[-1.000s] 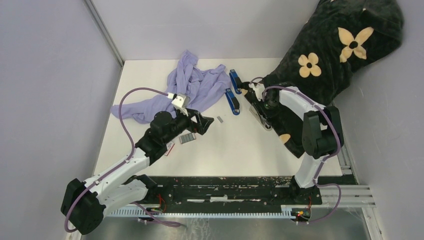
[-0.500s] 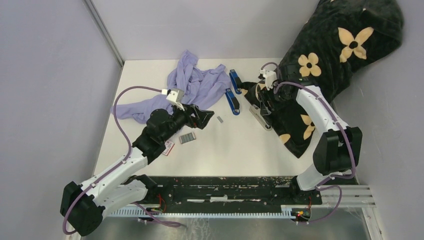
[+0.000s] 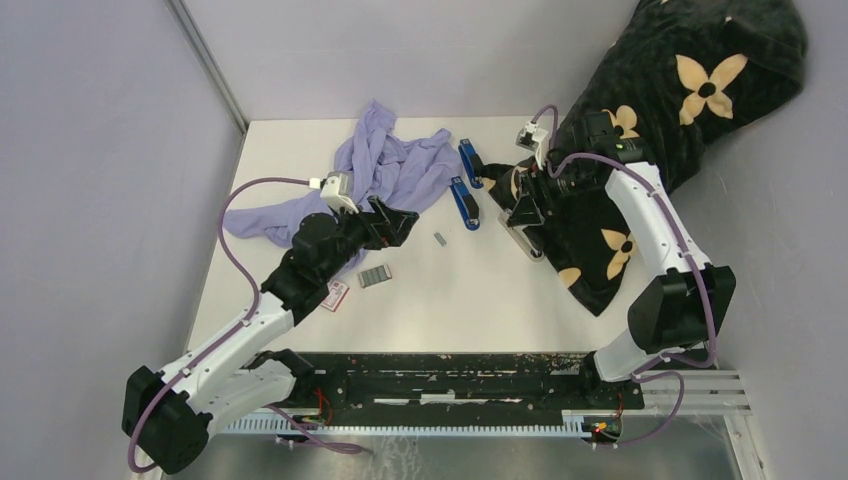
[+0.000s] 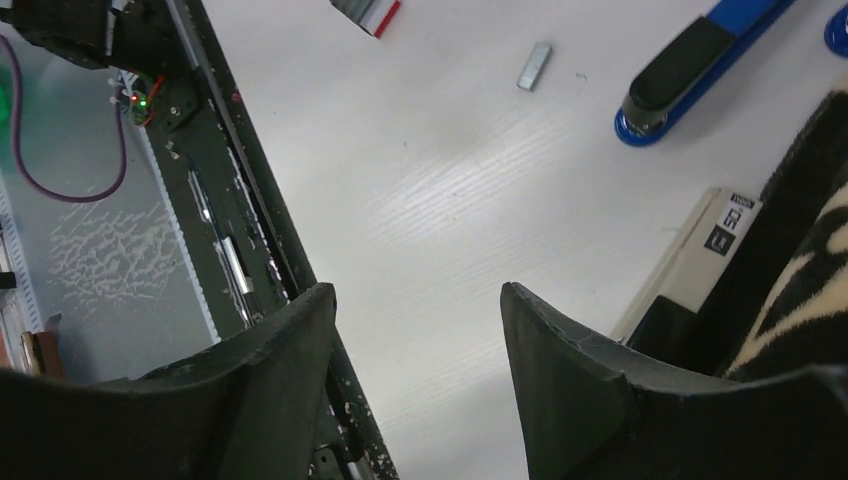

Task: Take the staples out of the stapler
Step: Pick up the stapler from the center of the board.

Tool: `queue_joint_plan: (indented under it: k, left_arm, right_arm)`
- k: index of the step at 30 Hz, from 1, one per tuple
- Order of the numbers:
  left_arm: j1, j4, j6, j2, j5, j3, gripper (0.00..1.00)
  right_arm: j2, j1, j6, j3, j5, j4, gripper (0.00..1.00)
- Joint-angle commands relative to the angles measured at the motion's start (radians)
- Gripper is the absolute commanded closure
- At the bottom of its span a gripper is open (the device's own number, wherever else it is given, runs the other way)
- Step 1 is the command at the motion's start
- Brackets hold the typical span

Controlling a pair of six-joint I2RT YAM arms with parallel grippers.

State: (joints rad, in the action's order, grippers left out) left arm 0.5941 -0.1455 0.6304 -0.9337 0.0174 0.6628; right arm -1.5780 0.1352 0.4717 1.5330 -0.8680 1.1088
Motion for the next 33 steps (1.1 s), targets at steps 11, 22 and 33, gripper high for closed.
queue_joint_plan:
  k: [11,22,33]
  left_arm:
    - [-0.005,0.169,0.19,0.086,0.088,-0.018,0.0]
    - [-0.005,0.159,0.195,0.053,0.251,-0.021,0.0]
    - [-0.005,0.098,0.116,0.034,0.307,-0.038,0.0]
  right_arm:
    - [-0.035,0.052,-0.015,0.148,-0.073,-0.051,0.33]
    - [-0.27,0.252,-0.303,0.319,0.584,-0.217,0.32]
    - [-0.537,0.338,-0.469,0.46,0.805,-0.203,0.29]
